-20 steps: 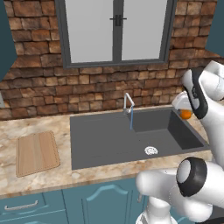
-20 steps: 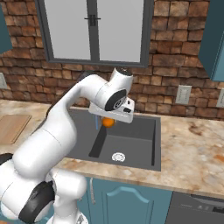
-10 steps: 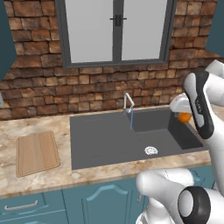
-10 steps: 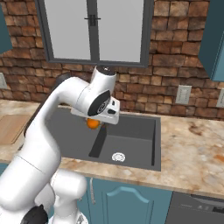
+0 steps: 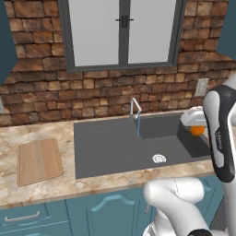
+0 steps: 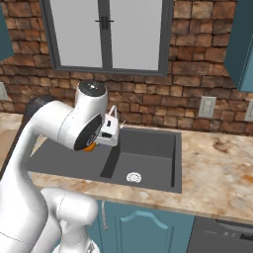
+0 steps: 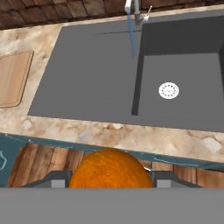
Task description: Pick the tangerine from the sink and place it on the cutting board to airdry. Then turn off the sink faucet.
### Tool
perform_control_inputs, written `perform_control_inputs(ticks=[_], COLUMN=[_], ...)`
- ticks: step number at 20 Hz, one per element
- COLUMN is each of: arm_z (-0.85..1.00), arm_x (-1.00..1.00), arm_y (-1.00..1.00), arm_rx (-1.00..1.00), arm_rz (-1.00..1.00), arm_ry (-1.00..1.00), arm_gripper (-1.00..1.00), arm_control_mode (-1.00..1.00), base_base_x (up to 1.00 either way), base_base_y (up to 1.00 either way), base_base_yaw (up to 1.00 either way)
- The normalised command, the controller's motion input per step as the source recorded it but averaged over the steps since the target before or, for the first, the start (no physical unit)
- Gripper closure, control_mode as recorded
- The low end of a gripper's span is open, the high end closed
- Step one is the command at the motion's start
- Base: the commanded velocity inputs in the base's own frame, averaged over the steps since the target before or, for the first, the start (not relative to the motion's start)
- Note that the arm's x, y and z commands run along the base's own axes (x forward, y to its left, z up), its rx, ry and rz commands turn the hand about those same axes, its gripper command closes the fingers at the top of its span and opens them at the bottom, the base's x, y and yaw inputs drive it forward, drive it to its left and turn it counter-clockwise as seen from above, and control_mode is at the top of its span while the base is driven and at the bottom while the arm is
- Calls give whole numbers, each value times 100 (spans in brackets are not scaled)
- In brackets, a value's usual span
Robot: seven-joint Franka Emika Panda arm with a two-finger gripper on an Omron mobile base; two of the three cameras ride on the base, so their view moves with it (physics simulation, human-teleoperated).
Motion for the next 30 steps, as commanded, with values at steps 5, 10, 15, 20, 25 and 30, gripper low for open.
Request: perform_control_inputs(ticks=[5,10,15,20,25,30], arm_z=[35,7,0,2,8,0], arm_x=[-27,-37,-28,-8,0,0], arm_y=[38,46,46,44,39,68], arm_rx=[0,0,0,0,0,0], arm_rz=[1,0,0,0,3,1], arm_ry=[-5,-9,-13,-13,0,-1], arm_gripper=[100,100,100,100,100,100], arm_control_mode=[-100,-100,-100,-100,-100,-100], base_base_x=[0,0,0,0,0,0], base_base_y=[0,0,0,0,0,0], base_base_yaw=[0,0,0,0,0,0])
